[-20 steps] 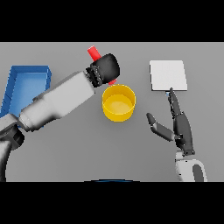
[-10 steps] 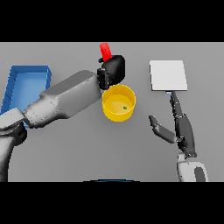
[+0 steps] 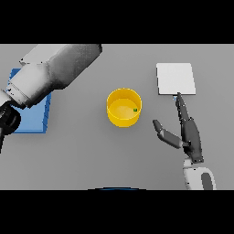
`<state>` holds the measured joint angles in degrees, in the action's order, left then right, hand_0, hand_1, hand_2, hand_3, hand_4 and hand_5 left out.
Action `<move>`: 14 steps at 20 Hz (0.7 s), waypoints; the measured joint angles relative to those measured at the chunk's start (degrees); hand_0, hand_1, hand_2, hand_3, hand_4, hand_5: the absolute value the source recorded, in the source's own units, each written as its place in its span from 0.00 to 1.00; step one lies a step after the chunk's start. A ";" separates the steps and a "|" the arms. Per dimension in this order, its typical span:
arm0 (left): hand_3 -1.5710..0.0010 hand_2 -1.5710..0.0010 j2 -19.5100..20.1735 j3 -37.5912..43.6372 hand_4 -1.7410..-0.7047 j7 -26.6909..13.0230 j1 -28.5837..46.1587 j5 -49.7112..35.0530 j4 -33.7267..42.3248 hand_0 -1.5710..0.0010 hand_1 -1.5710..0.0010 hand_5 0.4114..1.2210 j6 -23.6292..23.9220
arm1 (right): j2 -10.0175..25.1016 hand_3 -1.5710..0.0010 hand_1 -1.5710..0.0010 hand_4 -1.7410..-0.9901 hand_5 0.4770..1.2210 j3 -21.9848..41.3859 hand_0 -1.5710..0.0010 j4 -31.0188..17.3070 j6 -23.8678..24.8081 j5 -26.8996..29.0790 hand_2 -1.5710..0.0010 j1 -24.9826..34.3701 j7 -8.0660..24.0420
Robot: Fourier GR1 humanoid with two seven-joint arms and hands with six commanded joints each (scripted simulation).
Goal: Pick up the red beaker and tilt it to pour out 1 green nut into yellow bowl. Pick up the yellow bowl and place it on the metallic measuring scale.
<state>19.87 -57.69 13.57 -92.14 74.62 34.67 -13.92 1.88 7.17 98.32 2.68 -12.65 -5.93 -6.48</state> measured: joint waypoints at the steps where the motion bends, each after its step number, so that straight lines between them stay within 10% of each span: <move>1: 0.00 0.00 0.23 2.80 0.02 -1.07 -1.56 -1.67 -2.85 0.00 0.00 1.00 -0.11 | -0.41 1.00 1.00 0.85 0.11 0.38 1.00 0.19 -0.23 0.21 1.00 -0.54 -0.81; 8: 0.03 0.00 10.14 33.13 0.00 -10.44 -1.28 -26.93 -17.35 0.00 0.00 1.00 -4.18 | 0.31 1.00 1.00 0.83 0.15 0.08 1.00 -0.89 -1.86 1.91 1.00 1.06 -1.21; 14: 0.01 0.00 15.36 46.37 0.00 -19.74 11.44 -41.39 -19.27 0.00 0.00 1.00 4.16 | 1.20 1.00 1.00 0.80 0.20 0.51 1.00 -1.34 -1.21 -0.04 1.00 2.21 -0.95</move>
<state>35.23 -11.32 -6.17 -80.69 33.23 15.41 -9.76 3.07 7.68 96.98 1.47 -12.69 -3.72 -7.42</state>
